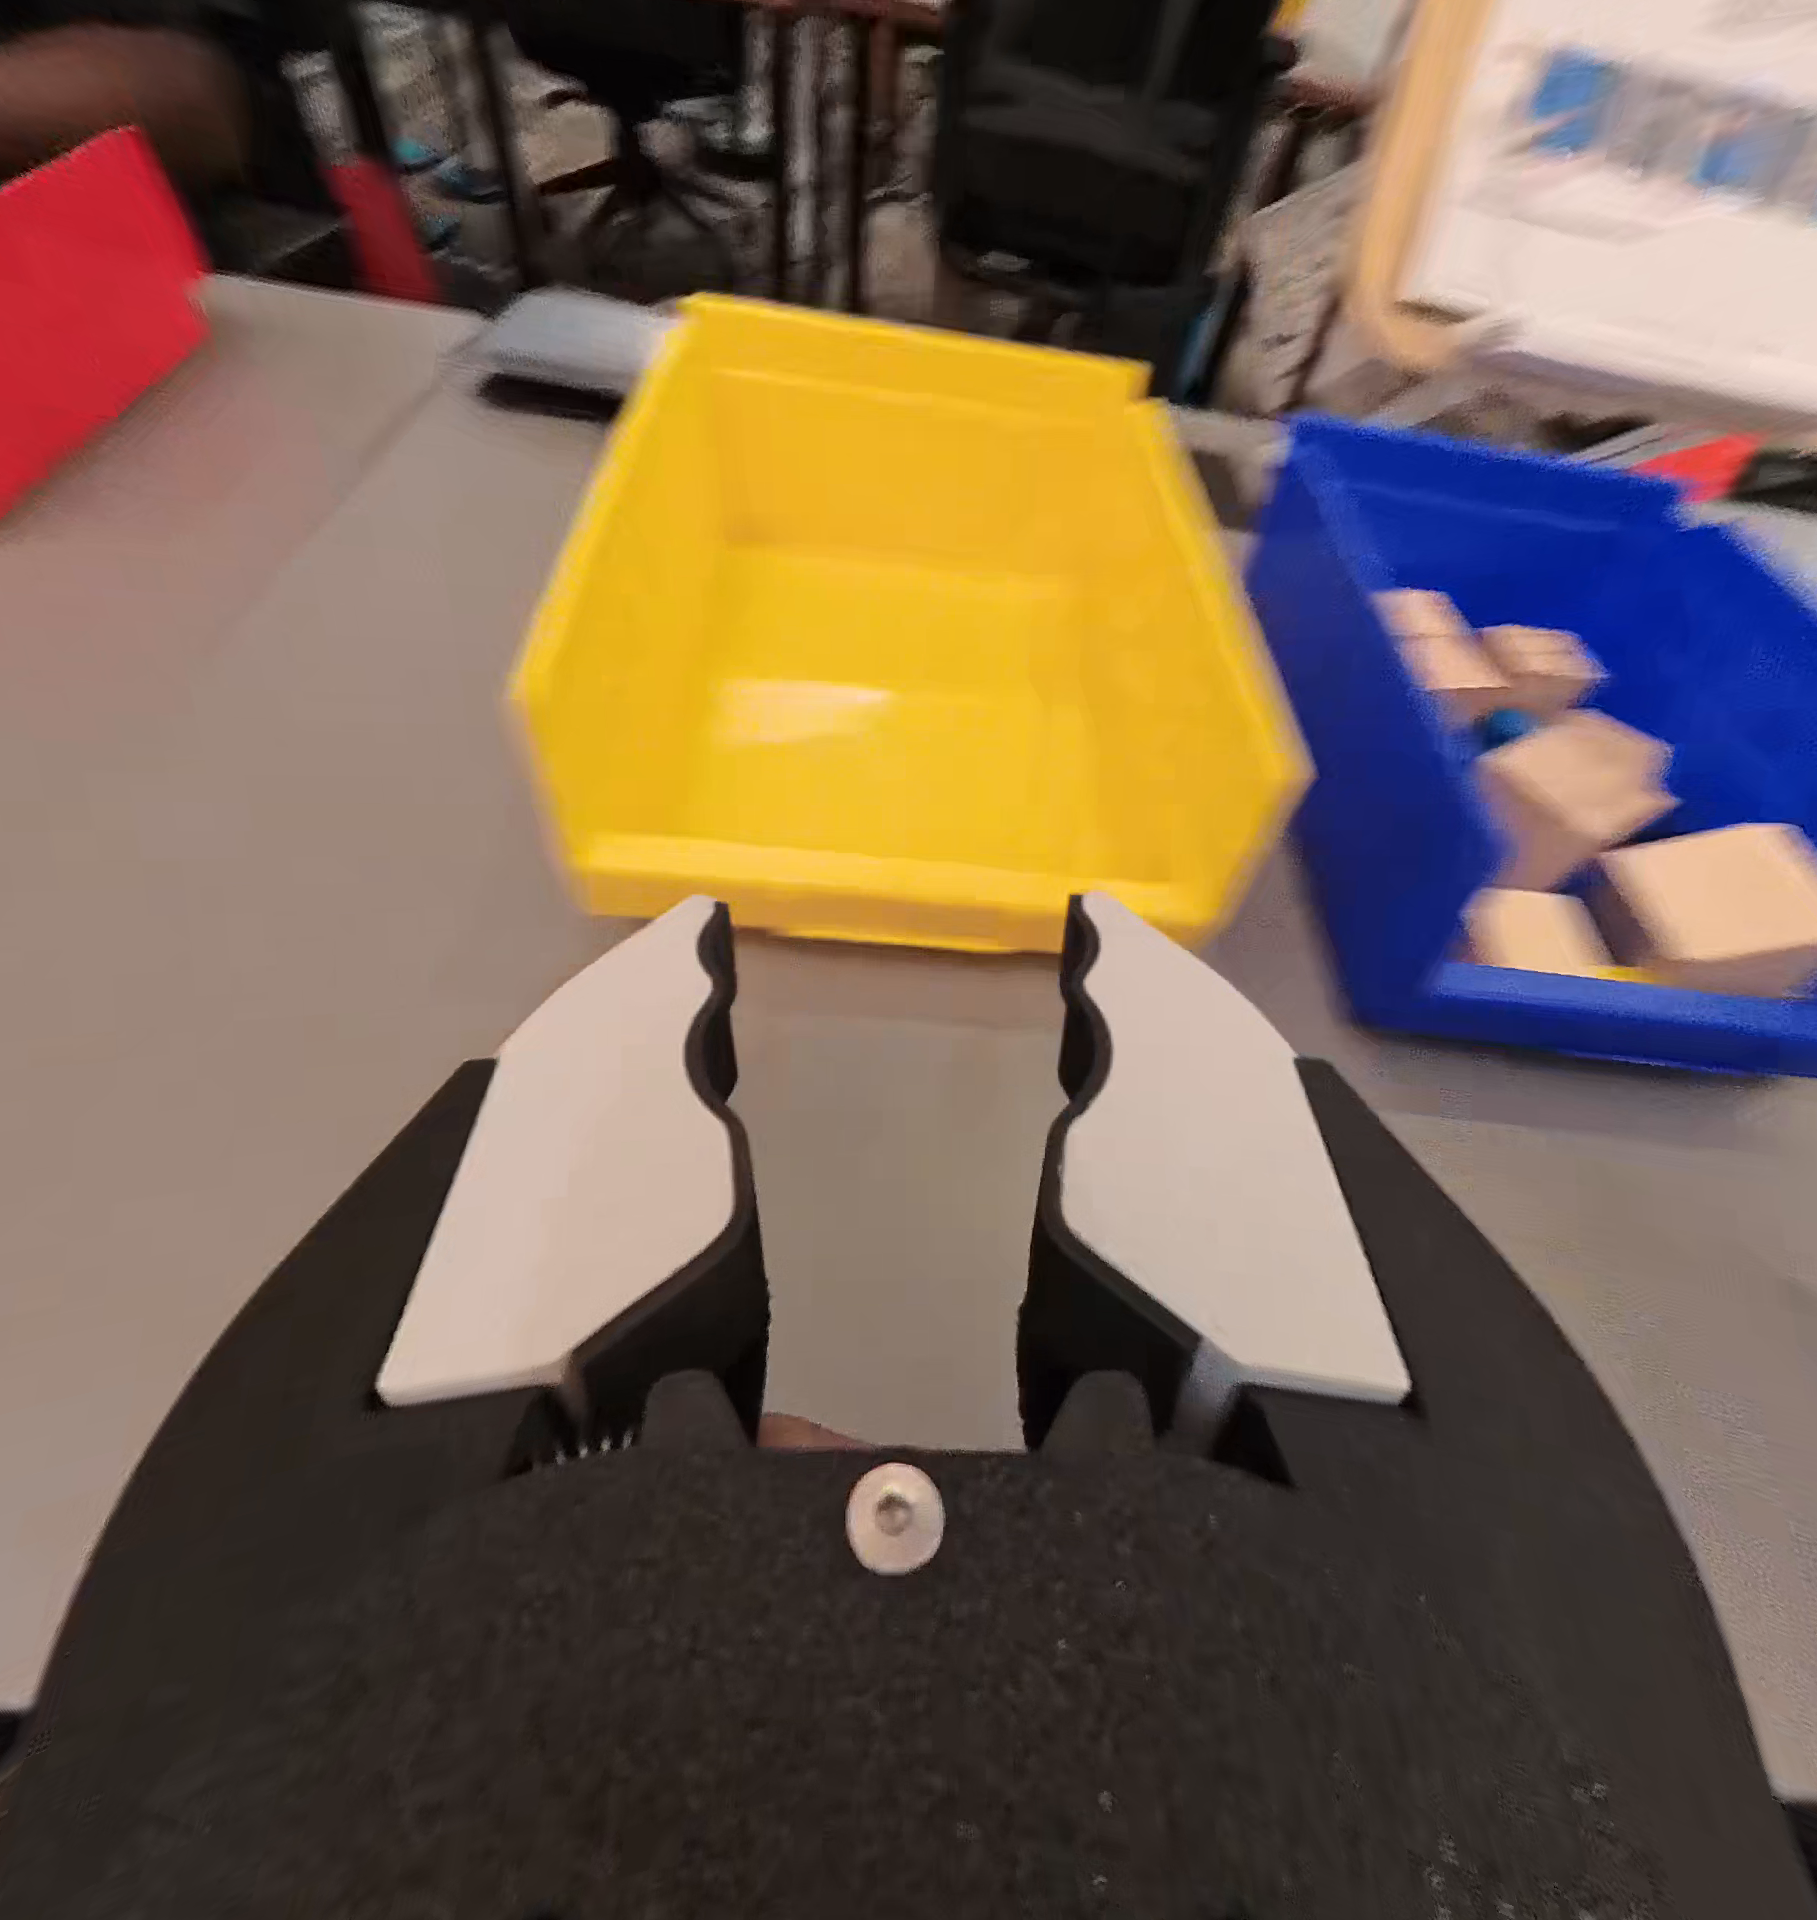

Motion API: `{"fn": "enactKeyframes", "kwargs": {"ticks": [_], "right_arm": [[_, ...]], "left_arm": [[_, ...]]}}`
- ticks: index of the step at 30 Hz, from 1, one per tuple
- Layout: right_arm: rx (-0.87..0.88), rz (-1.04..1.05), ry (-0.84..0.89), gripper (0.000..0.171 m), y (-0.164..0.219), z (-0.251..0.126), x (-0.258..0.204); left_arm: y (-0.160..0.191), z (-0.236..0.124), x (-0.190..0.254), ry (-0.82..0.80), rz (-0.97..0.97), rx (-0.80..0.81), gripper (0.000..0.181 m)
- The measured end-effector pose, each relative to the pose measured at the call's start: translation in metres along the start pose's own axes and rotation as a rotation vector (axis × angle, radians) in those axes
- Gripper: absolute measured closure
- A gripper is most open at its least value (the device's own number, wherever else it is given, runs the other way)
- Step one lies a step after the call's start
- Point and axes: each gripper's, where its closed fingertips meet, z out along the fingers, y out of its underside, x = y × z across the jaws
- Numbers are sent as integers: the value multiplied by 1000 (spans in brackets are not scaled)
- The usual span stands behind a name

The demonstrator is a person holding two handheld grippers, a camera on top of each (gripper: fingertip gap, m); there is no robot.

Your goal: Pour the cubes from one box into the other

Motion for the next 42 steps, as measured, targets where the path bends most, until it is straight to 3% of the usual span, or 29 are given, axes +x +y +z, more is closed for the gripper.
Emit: {"fn": "enactKeyframes", "kwargs": {"ticks": [4, 8, 12, 14, 15, 16, 20, 27, 30, 31, 34, 37, 42], "right_arm": [[16, -10, -287, 118, -14, -7, -79], [-47, -110, -356, 116, 5, 8, -134], [-96, -99, -420, 116, 21, 21, -181], [-126, -77, -461, 117, 31, 26, -203], [-140, -69, -472, 117, 36, 29, -212], [-147, -58, -470, 116, 41, 34, -219], [-132, 28, -337, 117, 50, 61, -224], [-47, 3, -98, 120, 41, 98, -244], [-69, 11, -79, 136, 45, 112, -251], [-106, 5, -110, 151, 52, 115, -259], [-135, -62, -18, 165, 55, 108, -258], [-99, -69, -37, 165, 45, 93, -263], [47, -125, 0, 165, -18, 50, -243]], "left_arm": [[15, 52, -85, -68, 31, -87, 131], [-1, 90, -95, -23, 137, -27, 125], [-11, 121, -98, 20, 74, -40, 126], [-6, 131, -93, 86, 51, -76, 145], [-5, 132, -89, 120, 42, -77, 169], [-5, 131, -88, 114, 37, -77, 177], [8, 105, -86, 45, 88, -89, 177], [51, 4, -87, -82, -39, -74, 177], [67, -34, -82, -115, -47, -54, 177], [71, -43, -80, -125, -51, -50, 177], [78, -64, -77, -190, -21, -45, 177], [59, -87, -71, -222, -21, 41, 177], [0, -112, -36, -188, -4, 198, 177]]}}
